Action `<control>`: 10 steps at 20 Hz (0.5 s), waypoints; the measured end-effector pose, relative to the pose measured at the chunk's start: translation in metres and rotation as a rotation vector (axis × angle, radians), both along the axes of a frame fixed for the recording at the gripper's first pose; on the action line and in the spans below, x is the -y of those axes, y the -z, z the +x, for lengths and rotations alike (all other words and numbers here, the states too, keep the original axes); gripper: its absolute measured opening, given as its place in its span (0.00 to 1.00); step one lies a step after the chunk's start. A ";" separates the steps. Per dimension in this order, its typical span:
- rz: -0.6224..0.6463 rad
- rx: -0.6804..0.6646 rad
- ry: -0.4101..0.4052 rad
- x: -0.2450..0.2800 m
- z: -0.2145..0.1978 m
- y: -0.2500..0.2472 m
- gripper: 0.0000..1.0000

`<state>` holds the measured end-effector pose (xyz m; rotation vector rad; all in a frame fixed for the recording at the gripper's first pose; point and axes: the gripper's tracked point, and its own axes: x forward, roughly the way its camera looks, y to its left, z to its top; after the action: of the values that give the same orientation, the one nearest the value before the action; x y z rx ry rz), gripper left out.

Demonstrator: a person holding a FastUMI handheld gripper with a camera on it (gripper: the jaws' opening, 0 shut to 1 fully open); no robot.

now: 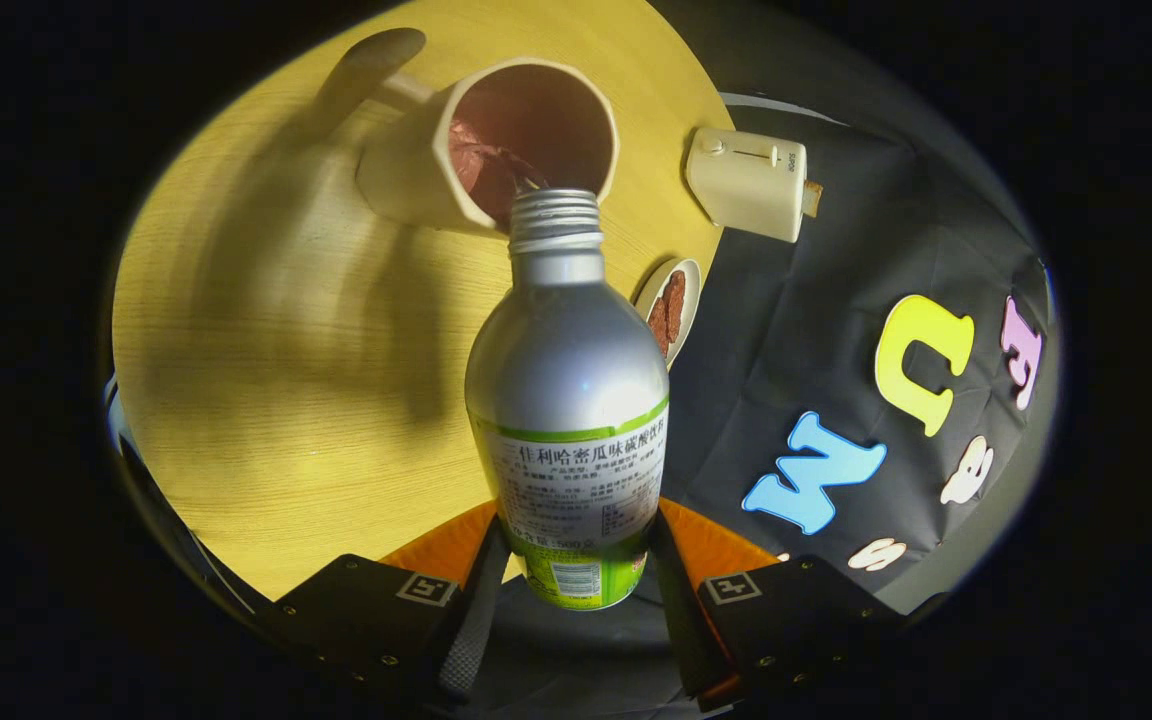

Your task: Take the bottle from table, then pour the juice into the cup, finally place the bottle on the coaster

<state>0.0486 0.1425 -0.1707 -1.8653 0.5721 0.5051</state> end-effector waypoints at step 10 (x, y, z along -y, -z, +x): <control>-0.031 -0.012 -0.033 -0.009 -0.001 -0.011 0.70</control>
<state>0.0479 0.1513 -0.1594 -1.9053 0.5610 0.5317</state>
